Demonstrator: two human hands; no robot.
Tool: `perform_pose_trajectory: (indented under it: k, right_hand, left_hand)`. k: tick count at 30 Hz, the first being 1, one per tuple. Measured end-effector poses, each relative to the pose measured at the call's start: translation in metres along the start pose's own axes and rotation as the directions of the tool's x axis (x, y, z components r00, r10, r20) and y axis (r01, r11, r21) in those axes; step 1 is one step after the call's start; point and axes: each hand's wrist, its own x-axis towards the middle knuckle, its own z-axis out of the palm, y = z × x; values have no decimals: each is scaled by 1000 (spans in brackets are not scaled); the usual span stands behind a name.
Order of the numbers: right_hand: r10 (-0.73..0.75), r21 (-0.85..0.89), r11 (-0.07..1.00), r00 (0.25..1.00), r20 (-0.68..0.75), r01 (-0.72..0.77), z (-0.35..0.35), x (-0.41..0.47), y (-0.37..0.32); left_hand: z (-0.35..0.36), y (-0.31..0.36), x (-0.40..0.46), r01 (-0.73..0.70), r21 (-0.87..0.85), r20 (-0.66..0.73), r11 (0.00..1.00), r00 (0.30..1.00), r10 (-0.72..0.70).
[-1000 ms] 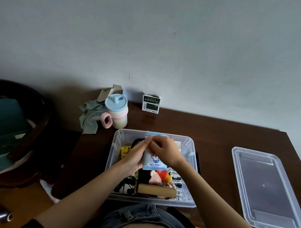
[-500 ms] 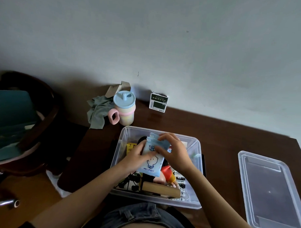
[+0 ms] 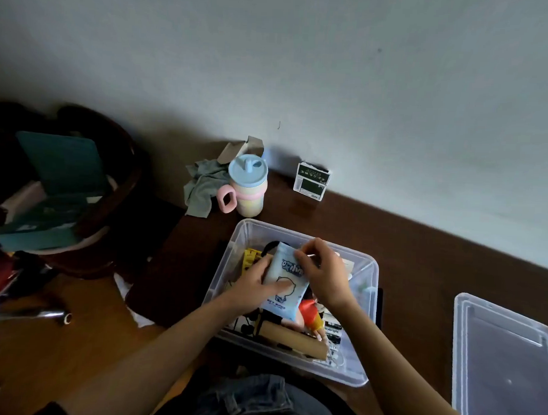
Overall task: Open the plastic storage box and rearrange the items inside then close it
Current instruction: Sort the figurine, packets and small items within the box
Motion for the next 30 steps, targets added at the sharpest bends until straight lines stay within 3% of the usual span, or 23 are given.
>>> perform_pose_trajectory:
  k: [2, 5, 8, 11, 19, 23, 27, 30]
  right_hand:
    - [34, 15, 999, 999, 6, -34, 1, 3, -1]
    - [10, -123, 992, 998, 66, -2, 3, 11, -4]
    - [-46, -298, 947, 968, 248, 122, 11, 22, -10]
    - [-57, -406, 886, 922, 384, 223, 29, 35, -13]
    - [90, -598, 680, 760, 643, 425, 88, 66, -12]
    - [188, -751, 571, 838, 512, 331, 114, 72, -11]
    - [325, -844, 454, 829, 454, 284, 136, 75, -12]
    - [353, -885, 439, 877, 328, 154, 143, 80, -6]
  left_hand:
    - [-4, 3, -1, -33, 38, -186, 999, 982, 39]
    - [-20, 5, -5, -89, 215, -426, 972, 887, 176]
    - [-38, 7, -8, -137, 289, -533, 948, 799, 278]
    - [-52, 8, -6, -162, 206, -580, 965, 774, 254]
    - [-85, 14, 2, -166, 17, -552, 986, 821, 147]
    - [-97, 15, 5, -161, -44, -456, 986, 881, 123]
    - [-106, 17, 9, -146, -41, -380, 988, 917, 119]
    - [-113, 17, 11, -131, -53, -353, 990, 930, 104]
